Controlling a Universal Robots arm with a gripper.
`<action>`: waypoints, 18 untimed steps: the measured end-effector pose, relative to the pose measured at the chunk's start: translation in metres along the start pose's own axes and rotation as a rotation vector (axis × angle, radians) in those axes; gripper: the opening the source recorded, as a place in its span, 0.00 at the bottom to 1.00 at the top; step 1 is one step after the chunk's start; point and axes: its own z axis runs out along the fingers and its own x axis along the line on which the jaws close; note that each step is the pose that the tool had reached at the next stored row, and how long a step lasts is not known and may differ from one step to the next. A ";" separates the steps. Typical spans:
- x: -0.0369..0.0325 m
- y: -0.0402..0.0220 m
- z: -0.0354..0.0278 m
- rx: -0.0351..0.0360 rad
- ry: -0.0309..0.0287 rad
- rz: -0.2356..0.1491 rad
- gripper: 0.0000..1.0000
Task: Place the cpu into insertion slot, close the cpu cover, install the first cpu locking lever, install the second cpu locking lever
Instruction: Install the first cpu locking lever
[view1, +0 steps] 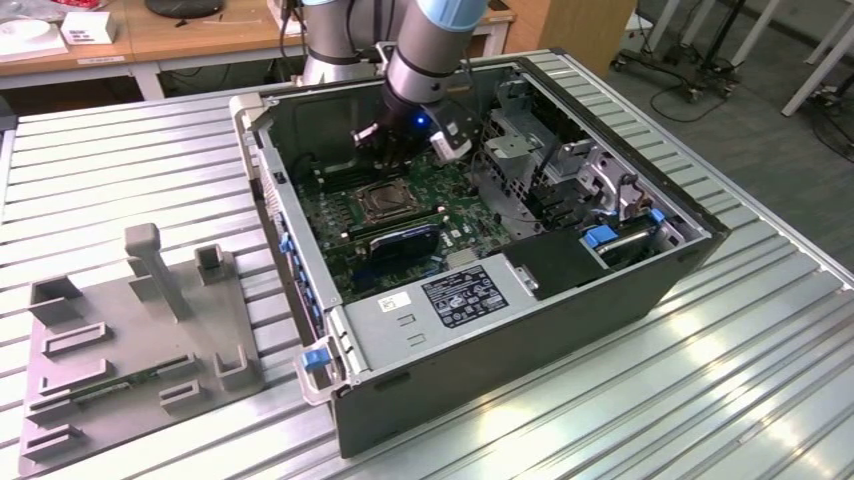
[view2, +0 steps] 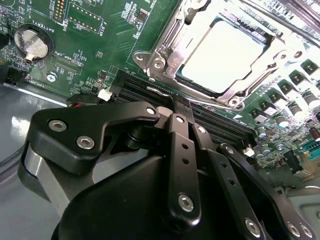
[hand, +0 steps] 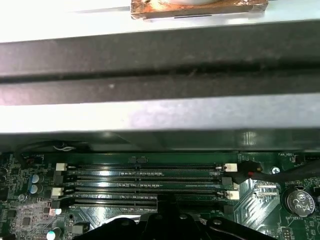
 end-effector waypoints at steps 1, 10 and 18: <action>-0.0008 0.0000 -0.0001 -0.0001 0.0021 0.001 0.11; -0.0091 0.0008 -0.0011 0.0025 0.0087 0.002 0.11; -0.0127 0.0012 -0.0014 0.0065 0.0107 -0.004 0.11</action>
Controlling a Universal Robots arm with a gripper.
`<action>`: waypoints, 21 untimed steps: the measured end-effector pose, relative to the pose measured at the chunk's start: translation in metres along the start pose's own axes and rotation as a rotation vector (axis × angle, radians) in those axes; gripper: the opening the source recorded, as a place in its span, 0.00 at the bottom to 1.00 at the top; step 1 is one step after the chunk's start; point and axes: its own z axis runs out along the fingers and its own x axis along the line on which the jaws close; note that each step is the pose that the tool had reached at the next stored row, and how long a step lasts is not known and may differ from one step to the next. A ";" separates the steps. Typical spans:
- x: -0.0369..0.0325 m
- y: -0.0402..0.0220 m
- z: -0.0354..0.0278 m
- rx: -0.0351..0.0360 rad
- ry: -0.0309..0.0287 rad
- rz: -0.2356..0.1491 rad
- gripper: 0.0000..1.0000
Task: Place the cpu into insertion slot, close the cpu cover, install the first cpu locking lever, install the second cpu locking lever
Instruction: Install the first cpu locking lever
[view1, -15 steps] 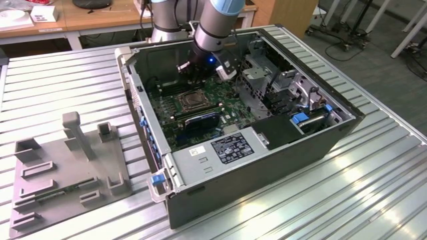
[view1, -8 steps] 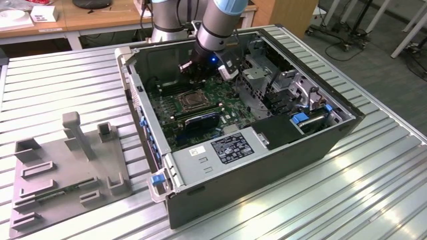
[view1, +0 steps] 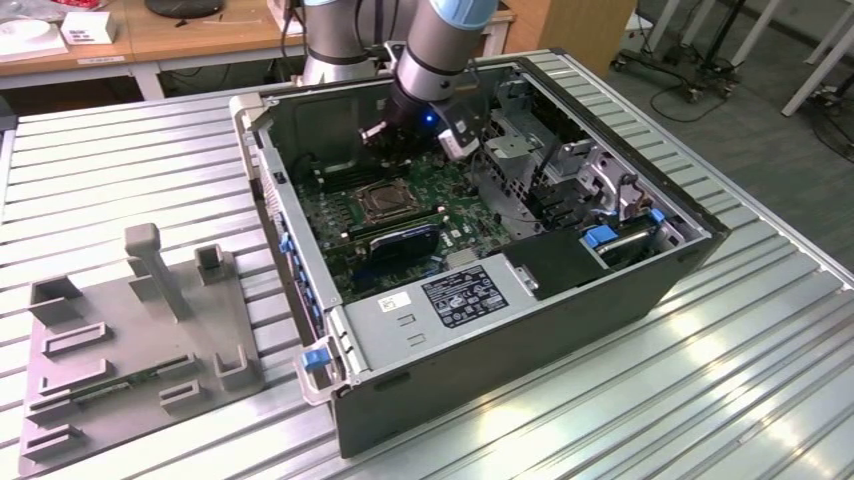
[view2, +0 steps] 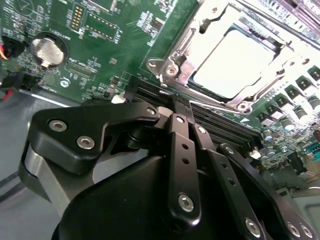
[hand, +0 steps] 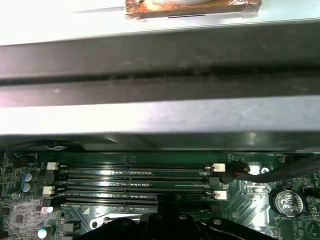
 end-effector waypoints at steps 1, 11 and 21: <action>-0.0012 0.0001 -0.0002 0.0001 0.0004 0.000 0.11; -0.0027 0.0005 -0.0008 0.0038 0.0010 0.000 0.11; -0.0019 0.0028 -0.0063 0.0178 0.0016 0.002 0.11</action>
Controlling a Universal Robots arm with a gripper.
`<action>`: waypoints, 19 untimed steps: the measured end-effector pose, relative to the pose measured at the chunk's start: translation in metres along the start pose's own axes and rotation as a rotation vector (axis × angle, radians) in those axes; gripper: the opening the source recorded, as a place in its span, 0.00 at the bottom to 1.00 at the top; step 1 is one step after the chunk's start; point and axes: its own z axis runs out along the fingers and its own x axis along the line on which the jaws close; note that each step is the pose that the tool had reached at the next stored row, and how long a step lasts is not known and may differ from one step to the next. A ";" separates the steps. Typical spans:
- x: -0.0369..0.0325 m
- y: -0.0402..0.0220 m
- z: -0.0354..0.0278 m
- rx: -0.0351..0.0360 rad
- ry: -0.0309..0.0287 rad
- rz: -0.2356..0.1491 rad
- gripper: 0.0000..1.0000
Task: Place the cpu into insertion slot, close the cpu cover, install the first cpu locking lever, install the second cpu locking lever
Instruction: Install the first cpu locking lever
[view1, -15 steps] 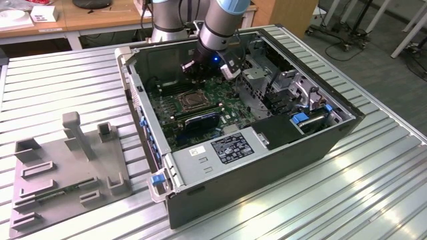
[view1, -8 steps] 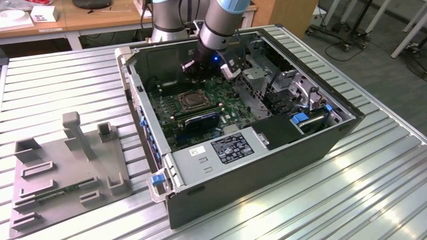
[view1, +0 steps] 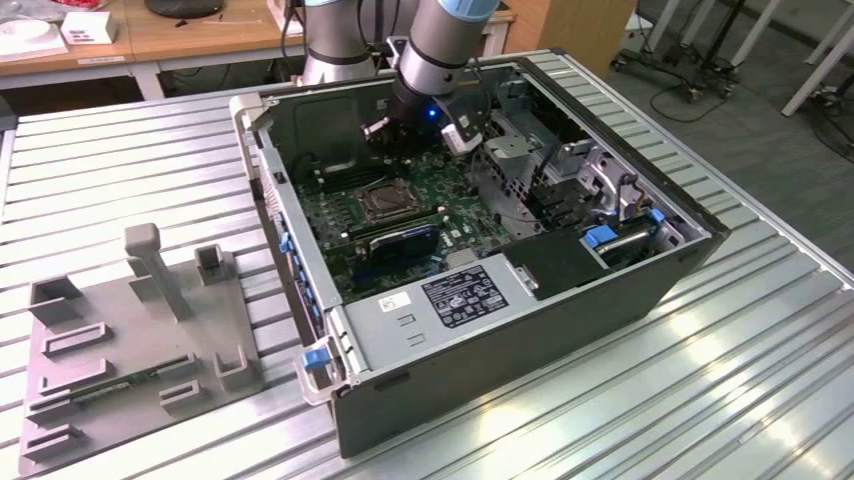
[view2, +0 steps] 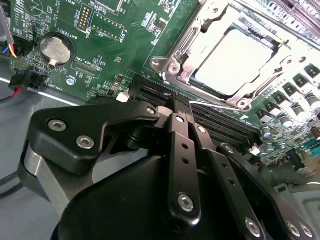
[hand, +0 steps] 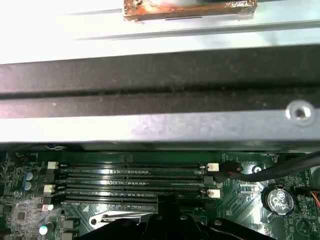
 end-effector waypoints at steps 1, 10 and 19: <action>0.0000 0.0003 0.0000 0.0059 -0.0001 0.001 0.11; 0.0000 0.0085 0.0019 0.0204 -0.0014 0.003 0.11; 0.0001 0.0098 0.0022 0.0394 -0.0020 0.005 0.11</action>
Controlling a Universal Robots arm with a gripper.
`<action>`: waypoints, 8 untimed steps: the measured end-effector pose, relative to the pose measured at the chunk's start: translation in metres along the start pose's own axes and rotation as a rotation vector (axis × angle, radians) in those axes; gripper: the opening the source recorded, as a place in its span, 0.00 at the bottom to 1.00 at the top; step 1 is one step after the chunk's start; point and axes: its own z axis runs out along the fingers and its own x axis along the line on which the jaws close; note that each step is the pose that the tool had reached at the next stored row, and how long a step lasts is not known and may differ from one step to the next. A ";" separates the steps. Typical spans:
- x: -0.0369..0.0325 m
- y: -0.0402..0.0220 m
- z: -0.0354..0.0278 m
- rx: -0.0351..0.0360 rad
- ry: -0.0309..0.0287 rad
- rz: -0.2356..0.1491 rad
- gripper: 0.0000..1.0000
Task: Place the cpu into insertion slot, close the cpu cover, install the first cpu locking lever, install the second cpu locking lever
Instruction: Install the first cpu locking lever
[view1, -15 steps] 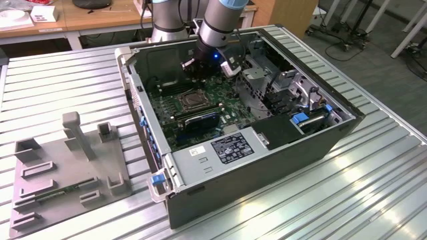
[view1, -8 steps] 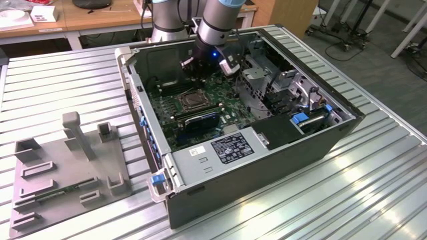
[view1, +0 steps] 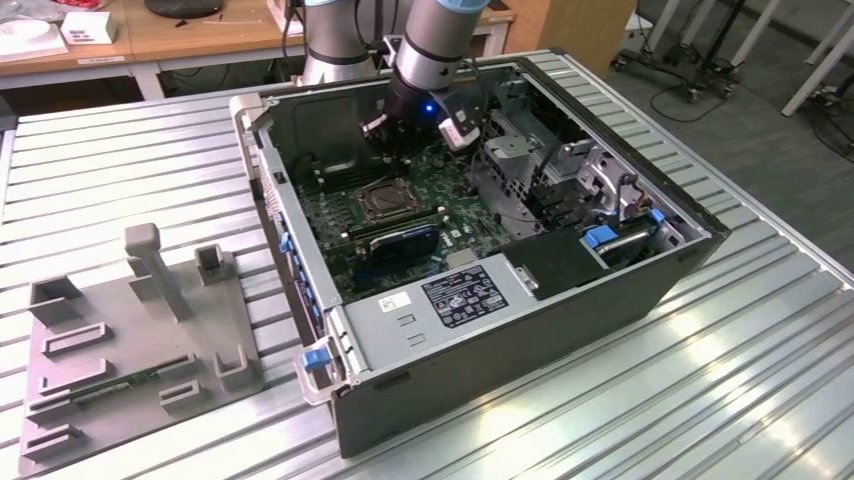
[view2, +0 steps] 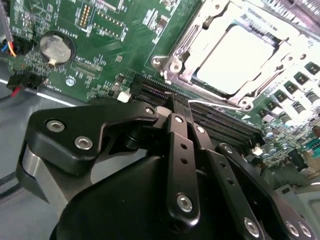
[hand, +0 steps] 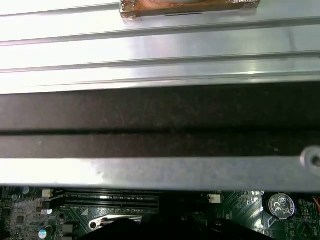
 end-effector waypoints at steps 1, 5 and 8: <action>-0.0001 -0.0001 0.0001 0.0066 -0.0003 0.001 0.11; -0.0001 -0.0002 0.0002 0.0264 -0.0010 0.003 0.11; -0.0001 -0.0003 0.0006 0.0320 -0.0011 0.004 0.11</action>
